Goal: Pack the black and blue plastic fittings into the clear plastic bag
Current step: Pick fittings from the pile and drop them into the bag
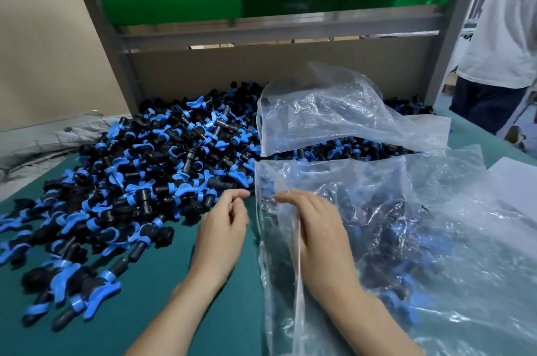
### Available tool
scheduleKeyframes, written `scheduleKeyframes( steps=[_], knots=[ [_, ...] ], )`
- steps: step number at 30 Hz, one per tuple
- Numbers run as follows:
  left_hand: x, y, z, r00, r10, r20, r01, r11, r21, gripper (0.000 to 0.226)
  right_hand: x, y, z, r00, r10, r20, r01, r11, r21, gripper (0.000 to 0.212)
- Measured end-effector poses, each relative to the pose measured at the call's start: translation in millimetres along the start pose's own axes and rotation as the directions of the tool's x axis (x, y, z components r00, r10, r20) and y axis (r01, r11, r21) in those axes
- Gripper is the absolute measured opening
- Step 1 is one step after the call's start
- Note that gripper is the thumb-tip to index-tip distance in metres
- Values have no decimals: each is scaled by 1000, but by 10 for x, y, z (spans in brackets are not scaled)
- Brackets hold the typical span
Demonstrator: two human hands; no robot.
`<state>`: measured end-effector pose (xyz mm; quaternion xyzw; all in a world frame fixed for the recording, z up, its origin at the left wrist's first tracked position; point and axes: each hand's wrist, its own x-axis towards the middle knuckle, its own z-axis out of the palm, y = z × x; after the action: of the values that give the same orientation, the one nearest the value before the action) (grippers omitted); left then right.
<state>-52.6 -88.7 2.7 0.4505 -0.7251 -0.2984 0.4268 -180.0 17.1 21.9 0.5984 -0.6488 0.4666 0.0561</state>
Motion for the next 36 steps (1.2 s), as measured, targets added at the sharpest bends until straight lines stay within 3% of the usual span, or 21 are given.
scheduleKeyframes(
  steps=[4, 8, 11, 13, 17, 22, 30, 36],
  knots=[
    [86, -265, -68, 998, 42, -40, -25, 932, 362, 32, -40, 77, 59, 974, 124, 188, -112, 991, -71, 47],
    [160, -134, 38, 991, 117, -59, -59, 801, 595, 51, -35, 123, 84, 960, 195, 201, -188, 981, -57, 40],
    [254, -91, 48, 940, 293, -175, -120, 763, 635, 51, -28, 137, 94, 959, 216, 184, -214, 976, -30, 35],
    [358, -144, 73, 911, 379, -164, -173, 711, 682, 56, -35, 148, 105, 956, 226, 188, -224, 974, -32, 34],
    [518, -198, 118, 942, 330, -59, -165, 609, 775, 72, -30, 156, 110, 953, 232, 194, -231, 973, -29, 34],
    [532, -250, 141, 955, 295, 3, -163, 518, 839, 71, -32, 171, 121, 949, 242, 201, -241, 970, -32, 35],
    [549, -215, 109, 963, 270, 28, -181, 563, 806, 46, -35, 179, 126, 951, 240, 197, -237, 971, -39, 34],
    [537, -271, 17, 911, 404, 76, -293, 506, 811, 42, -29, 188, 129, 952, 233, 198, -227, 973, -50, 34]
  ],
)
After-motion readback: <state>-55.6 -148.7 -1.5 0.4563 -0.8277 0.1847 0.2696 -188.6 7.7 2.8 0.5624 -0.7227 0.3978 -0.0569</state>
